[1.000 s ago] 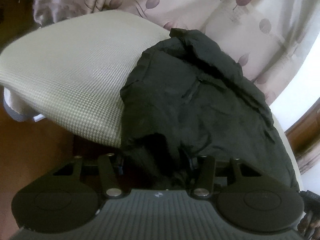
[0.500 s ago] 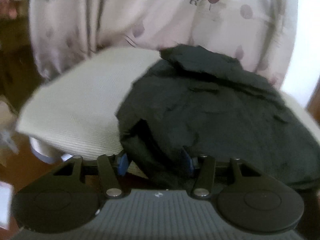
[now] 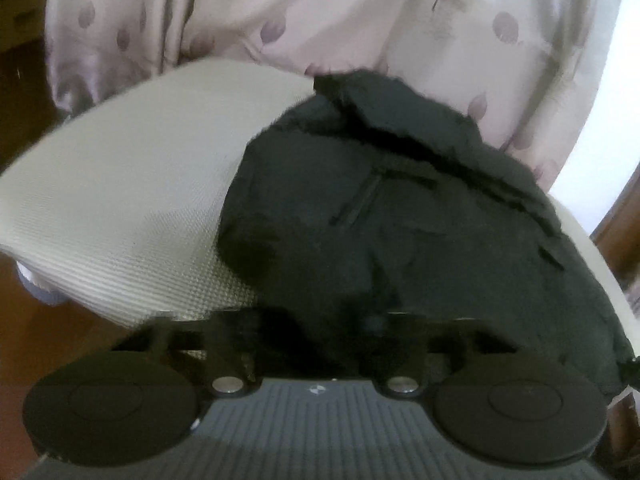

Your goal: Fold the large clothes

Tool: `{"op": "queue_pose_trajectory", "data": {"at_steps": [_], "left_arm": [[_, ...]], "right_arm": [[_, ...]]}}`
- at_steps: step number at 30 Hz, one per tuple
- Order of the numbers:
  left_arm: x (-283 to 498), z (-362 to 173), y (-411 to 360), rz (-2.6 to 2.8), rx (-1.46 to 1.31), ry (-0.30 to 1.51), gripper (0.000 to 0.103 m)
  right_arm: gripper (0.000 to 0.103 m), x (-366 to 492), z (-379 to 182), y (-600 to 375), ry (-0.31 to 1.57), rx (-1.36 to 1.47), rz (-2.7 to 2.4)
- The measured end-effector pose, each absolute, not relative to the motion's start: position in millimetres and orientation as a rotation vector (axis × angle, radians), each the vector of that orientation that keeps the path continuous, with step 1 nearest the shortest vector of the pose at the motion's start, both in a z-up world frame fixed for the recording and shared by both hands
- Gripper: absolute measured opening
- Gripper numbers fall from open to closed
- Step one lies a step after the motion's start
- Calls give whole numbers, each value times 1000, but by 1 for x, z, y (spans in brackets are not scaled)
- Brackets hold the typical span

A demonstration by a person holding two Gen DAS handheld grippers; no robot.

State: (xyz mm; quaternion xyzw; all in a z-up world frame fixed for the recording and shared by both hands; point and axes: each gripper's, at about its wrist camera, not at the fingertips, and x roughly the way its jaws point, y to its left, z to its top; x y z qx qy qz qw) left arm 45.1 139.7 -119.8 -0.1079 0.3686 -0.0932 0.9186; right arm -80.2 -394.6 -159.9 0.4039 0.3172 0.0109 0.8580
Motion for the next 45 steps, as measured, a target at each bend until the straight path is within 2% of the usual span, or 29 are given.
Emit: {"op": "queue_pose_trajectory", "data": {"at_steps": [3,6,21,29,36,41,45], "left_arm": [[42,-122,144,-197,-257,735,15],[35,-118,152,-189,-313,706,12],[-39,-64,180,-210,-447,580,10],[-72,-13,194,-217,-548,470,10],[-1,48,183,-203,-563,389,10],[91,74,168,-166,-519,391,13],[167,73,152,-124,-452,413,16]], "right_arm": [[14,-81,-164,-392,664,840,22],[9,-84,-163,-392,645,842,29],[8,-144,-125,-400,517,996,147],[8,-164,-69,-408,371,1097,251],[8,-89,-12,-427,288,990,251],[8,-1,-11,-454,326,1010,167],[8,66,-26,-465,371,1026,102]]}}
